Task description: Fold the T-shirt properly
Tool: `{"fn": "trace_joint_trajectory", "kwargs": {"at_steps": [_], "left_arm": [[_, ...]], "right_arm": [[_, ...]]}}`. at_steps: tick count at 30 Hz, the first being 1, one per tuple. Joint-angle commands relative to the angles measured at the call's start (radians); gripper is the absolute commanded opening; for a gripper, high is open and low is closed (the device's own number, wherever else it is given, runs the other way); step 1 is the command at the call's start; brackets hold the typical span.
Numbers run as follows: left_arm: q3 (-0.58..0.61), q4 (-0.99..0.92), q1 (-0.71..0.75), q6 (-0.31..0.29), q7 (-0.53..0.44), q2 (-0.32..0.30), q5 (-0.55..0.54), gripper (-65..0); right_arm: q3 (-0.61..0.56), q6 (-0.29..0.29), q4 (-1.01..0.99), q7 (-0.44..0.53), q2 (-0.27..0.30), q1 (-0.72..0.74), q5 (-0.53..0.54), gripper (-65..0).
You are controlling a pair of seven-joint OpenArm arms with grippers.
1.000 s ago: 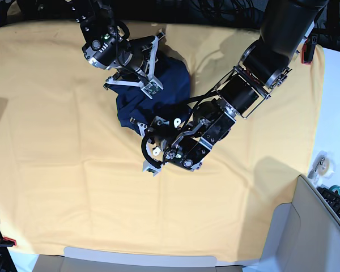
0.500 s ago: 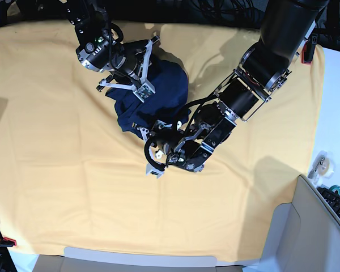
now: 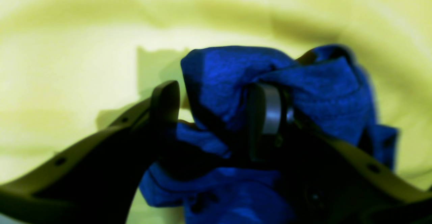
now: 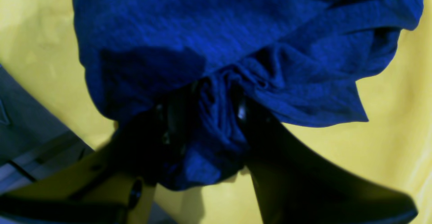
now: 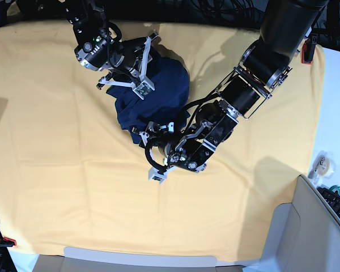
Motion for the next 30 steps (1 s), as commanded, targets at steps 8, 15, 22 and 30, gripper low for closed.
{"fn": "trace_joint_trajectory", "kwargs": {"at_steps": [8, 15, 22, 30], "left_arm": [[-0.224, 0.132, 0.005, 0.002, -0.018, -0.033, 0.005, -34.8], [-0.422, 0.348, 0.120, 0.002, -0.010, -0.082, 0.005, -34.8], [-0.505, 0.494, 0.272, 0.002, -0.008, -0.130, 0.004, -36.9], [-0.574, 0.595, 0.442, 0.001, -0.005, -0.096, -0.001, -62.2]], "right_arm": [[0.235, 0.006, 0.016, 0.040, -0.004, -0.005, 0.004, -47.5], [0.318, 0.006, 0.016, 0.094, -0.019, -0.006, 0.017, -47.5], [0.382, 0.006, 0.017, 0.143, -0.025, 0.006, 0.179, -47.5], [0.355, 0.006, 0.016, 0.199, -0.033, 0.014, 0.245, -61.7]]}}
